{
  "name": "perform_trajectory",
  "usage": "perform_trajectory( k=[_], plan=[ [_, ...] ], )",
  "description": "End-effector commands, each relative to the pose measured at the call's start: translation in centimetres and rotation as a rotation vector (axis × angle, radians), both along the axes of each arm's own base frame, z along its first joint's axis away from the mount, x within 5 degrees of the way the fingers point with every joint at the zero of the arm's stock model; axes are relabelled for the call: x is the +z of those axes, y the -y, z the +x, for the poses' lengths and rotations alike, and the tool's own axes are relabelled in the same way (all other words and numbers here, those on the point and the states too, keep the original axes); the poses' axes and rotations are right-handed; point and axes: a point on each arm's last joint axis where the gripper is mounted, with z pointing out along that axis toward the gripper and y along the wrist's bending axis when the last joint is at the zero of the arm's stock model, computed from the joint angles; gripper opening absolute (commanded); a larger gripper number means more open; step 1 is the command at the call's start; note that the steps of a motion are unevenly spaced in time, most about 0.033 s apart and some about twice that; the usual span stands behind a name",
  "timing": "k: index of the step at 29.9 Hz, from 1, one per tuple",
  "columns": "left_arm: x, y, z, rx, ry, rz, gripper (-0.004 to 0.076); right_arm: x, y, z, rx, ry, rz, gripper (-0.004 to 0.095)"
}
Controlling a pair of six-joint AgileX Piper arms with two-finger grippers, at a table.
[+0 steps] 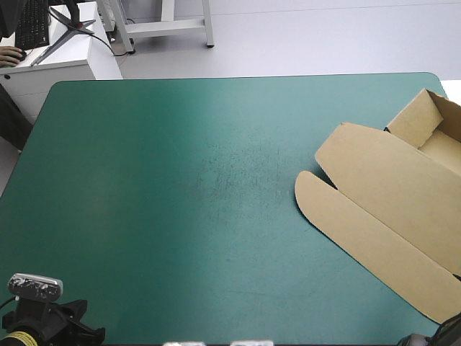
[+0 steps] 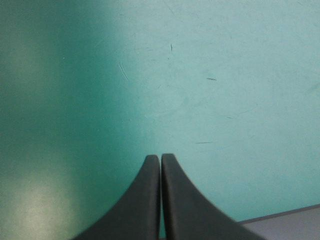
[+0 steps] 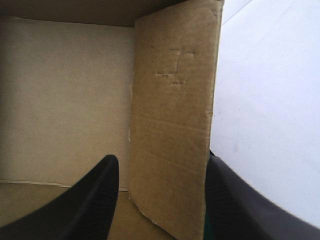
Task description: Fold the box
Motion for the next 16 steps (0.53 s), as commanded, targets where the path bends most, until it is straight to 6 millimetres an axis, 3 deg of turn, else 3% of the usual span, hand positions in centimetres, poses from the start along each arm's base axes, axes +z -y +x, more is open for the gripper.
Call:
perform_trajectory(
  k=[1,3,5,8,9,16],
  plan=[
    [0.4,-0.1,-0.1,0.008,-0.024,0.005,-0.001,4.9,-1.8,-2.2,0.002,0.12,-0.046,0.049],
    [0.4,-0.1,-0.1,0.011,-0.025,0.003,-0.001,6.2,-2.7,-2.7,0.014,0.176,-0.025,0.0437],
    [0.4,-0.1,-0.1,0.011,-0.025,0.003,-0.001,7.8,-3.9,-3.4,0.041,0.242,-0.009,0.0322],
    [0.4,-0.1,-0.1,0.011,-0.025,0.003,-0.001,10.5,-6.2,-4.8,0.155,0.349,-0.008,0.0032],
    [0.4,-0.1,-0.1,0.011,-0.025,0.003,-0.001,11.6,-7.1,-5.5,0.172,0.392,-0.007,-0.0015],
    [0.4,0.0,-0.1,-0.005,-0.025,0.005,-0.001,17.5,-14.6,-10.4,0.336,0.57,-0.099,0.0002]
  ],
)
